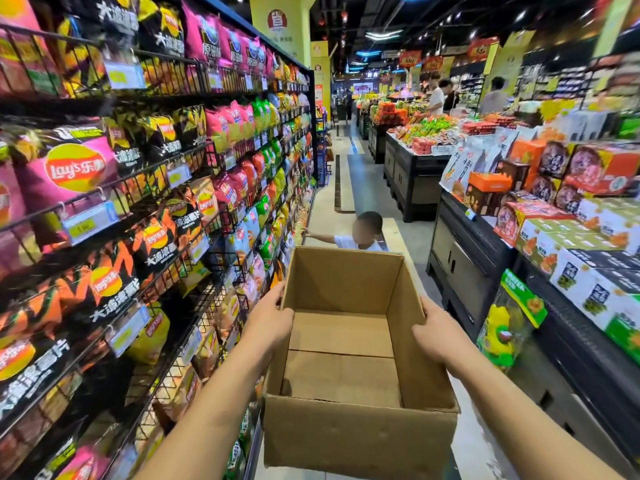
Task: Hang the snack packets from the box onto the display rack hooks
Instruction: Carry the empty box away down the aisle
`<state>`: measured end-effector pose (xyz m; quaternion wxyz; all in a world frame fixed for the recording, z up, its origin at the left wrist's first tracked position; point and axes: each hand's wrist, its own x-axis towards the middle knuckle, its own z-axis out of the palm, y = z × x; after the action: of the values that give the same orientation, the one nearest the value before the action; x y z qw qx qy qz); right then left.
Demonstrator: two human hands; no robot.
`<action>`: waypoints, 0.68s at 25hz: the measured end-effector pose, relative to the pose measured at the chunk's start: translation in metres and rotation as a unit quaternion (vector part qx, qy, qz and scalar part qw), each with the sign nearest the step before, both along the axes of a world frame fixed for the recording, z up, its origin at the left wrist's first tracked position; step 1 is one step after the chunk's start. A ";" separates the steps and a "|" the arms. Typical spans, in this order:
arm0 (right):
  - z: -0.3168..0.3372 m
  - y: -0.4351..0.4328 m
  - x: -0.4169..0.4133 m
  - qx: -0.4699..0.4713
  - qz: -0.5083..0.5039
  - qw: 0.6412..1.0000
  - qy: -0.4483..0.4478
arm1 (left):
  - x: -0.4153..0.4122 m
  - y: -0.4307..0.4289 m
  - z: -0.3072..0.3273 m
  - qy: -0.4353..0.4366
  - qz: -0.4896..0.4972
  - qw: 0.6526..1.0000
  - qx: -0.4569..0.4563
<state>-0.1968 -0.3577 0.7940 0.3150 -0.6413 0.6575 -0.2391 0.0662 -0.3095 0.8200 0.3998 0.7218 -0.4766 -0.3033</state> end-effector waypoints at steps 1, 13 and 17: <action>-0.001 -0.009 -0.003 0.001 -0.012 1.000 0.008 | -0.001 -0.013 0.000 -0.003 -0.010 1.000 0.003; 0.005 -0.090 -0.095 -0.006 -0.146 0.989 0.033 | -0.085 -0.158 0.005 0.014 -0.156 0.987 0.020; 0.002 -0.127 -0.153 -0.013 -0.166 0.985 0.049 | -0.141 -0.213 0.002 0.012 -0.193 0.981 0.014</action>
<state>-0.3497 -0.4844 0.7964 0.2302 -0.5384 0.7661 -0.2650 -0.0749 -0.5224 0.8217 0.3291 0.6180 -0.5983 -0.3898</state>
